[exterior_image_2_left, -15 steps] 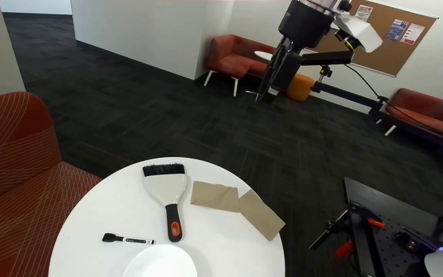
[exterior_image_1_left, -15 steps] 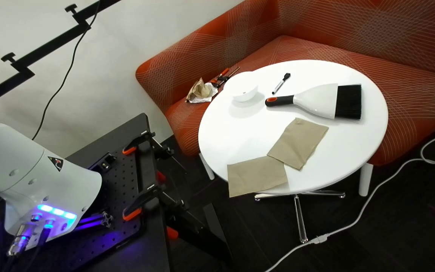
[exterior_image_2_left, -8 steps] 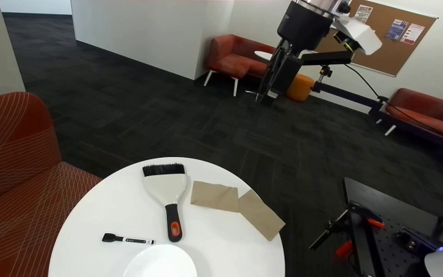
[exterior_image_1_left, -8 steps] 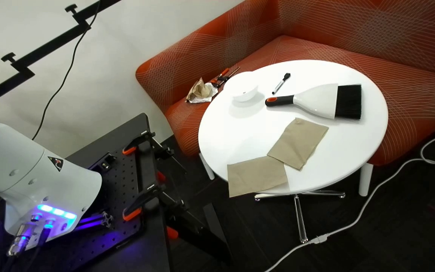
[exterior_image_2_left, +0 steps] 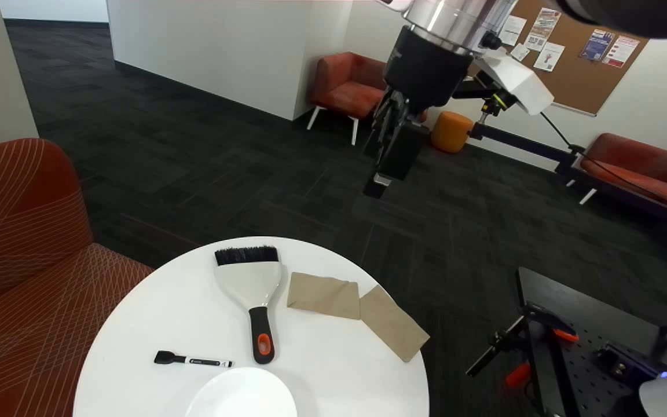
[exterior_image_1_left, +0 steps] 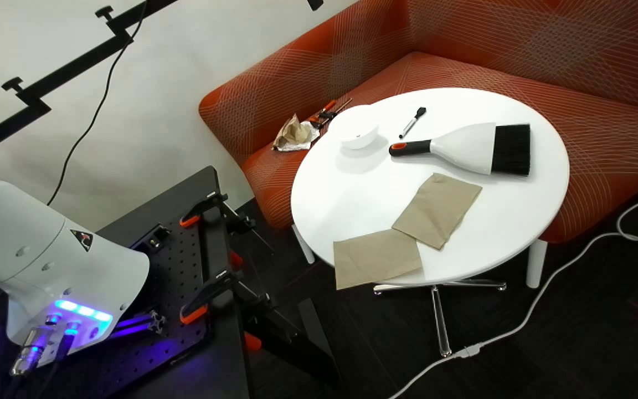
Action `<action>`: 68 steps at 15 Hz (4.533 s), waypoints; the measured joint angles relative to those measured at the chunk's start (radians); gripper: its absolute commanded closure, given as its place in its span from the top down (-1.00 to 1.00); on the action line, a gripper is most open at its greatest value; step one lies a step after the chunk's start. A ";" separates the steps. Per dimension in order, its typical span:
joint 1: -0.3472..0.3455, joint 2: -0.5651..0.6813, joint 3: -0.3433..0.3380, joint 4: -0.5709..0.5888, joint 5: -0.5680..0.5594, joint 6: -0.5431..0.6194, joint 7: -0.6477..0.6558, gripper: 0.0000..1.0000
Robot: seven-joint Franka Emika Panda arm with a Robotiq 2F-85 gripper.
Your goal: Put the marker in the bowl
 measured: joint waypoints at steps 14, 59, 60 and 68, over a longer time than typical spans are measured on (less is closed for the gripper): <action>0.049 0.408 0.091 0.293 0.087 0.129 -0.056 1.00; 0.104 1.159 0.038 0.924 0.068 0.278 -0.033 1.00; 0.107 1.169 0.037 0.938 0.068 0.275 -0.033 1.00; 0.128 1.228 0.024 1.024 0.064 0.240 -0.032 -0.15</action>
